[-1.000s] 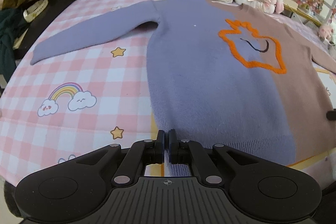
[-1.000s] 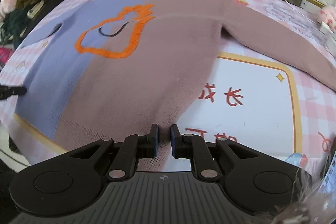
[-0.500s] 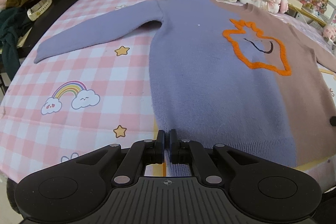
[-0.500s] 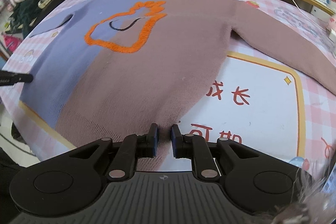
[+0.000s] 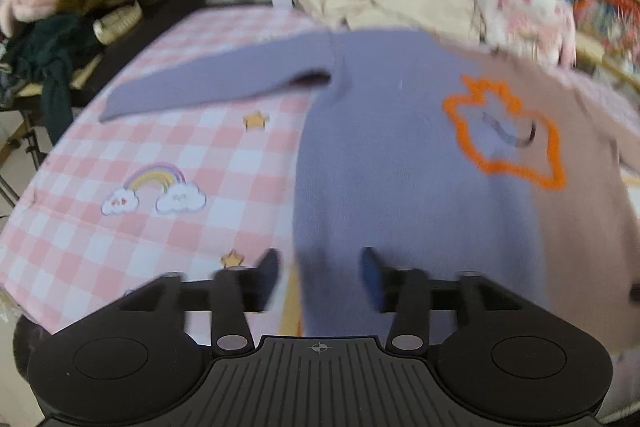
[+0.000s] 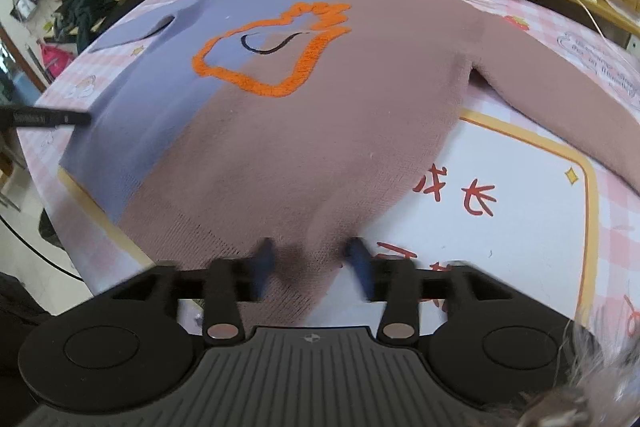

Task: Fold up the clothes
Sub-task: 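Release the hem and smooth the lavender sleeve flat with the left gripper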

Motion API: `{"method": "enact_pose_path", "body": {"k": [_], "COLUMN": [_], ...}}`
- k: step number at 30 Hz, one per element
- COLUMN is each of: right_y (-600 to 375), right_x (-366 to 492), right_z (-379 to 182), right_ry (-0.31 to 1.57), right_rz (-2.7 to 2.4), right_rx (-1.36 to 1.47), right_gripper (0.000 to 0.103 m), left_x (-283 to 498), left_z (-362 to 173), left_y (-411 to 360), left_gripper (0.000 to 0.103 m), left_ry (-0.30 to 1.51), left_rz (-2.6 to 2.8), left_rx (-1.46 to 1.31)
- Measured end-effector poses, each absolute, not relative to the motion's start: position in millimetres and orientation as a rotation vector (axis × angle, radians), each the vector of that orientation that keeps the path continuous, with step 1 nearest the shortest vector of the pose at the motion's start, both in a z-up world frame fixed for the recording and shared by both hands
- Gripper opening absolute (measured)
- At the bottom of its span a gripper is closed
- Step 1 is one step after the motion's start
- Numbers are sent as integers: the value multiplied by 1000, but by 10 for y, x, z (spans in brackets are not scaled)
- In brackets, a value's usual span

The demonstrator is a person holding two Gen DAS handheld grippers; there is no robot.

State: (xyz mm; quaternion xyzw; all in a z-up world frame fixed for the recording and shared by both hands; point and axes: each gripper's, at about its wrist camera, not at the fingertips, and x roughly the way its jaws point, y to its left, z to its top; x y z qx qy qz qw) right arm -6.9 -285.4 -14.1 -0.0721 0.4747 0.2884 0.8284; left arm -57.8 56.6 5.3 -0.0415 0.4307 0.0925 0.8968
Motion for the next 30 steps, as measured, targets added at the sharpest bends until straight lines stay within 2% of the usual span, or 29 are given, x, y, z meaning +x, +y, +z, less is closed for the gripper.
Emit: {"method": "enact_pose_path", "body": {"k": [6,7,10,15,25,30], "right_y": [-2848,-2842,-2806,-2696,-2076,-1779], "right_x": [-80,-82,-90,-136,-369,-492], "right_z": [-91,-81,-58,-34,17,23], "right_ry": [968,956,930,915,890,880], "right_rz": [581,566,506,408,295,251], "right_rx": [-177,-183,-213,-223,-249,-248], "right_gripper": [71,78,88,93,96,97], "left_x": [-549,-533,-494,-440,-431,-452], "left_z": [190,192,160,75,-28,-26], "left_y": [348,310,233,212,497,569], "left_gripper": [82,85,86,87,87,87], "left_ry": [814,814,819,839,883,859], "left_rz": [168,157,129,67,-79,-164], "left_rx": [-40,-18,39,68,41,151]}}
